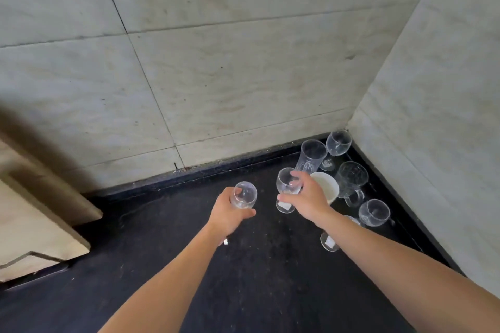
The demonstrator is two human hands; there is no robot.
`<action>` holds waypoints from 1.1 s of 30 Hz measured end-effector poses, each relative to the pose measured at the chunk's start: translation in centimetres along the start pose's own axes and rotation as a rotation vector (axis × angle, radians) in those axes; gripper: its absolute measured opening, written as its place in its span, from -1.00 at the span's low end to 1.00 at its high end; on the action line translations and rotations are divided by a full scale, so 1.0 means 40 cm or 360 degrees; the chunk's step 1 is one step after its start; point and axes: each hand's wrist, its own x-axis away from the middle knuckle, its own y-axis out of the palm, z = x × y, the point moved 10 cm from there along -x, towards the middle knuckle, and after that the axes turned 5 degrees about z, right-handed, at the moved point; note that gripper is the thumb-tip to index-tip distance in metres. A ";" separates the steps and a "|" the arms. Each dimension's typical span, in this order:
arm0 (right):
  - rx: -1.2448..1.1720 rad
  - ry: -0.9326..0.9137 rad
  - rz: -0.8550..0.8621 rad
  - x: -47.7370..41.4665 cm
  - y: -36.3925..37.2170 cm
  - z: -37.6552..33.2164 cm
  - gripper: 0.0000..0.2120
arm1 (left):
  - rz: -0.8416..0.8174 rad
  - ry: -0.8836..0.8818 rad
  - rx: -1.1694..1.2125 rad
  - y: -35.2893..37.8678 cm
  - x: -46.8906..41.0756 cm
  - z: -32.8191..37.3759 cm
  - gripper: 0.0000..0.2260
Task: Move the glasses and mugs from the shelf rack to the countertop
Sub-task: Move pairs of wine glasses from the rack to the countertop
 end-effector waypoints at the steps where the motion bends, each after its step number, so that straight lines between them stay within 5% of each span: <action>1: 0.0013 -0.0001 0.0013 -0.039 0.016 0.004 -0.32 | 0.0018 -0.0013 -0.0001 0.006 -0.040 -0.007 -0.54; 17: 0.0148 0.0092 0.0024 -0.250 0.111 0.063 -0.21 | 0.0086 -0.0050 -0.0003 0.063 -0.253 -0.034 -0.35; 21: 0.0290 0.0217 -0.0090 -0.174 0.083 0.082 -0.31 | 0.0196 -0.0246 -0.0250 0.021 -0.176 -0.078 -0.49; 25: 0.0757 -0.0091 -0.0331 -0.070 0.060 0.039 -0.59 | 0.0165 -0.0316 -0.0492 -0.009 -0.053 -0.098 -0.67; 33: 0.1502 -0.0994 -0.0658 0.144 0.089 -0.085 -0.64 | 0.0349 -0.0301 -0.0881 -0.069 0.312 -0.144 -0.69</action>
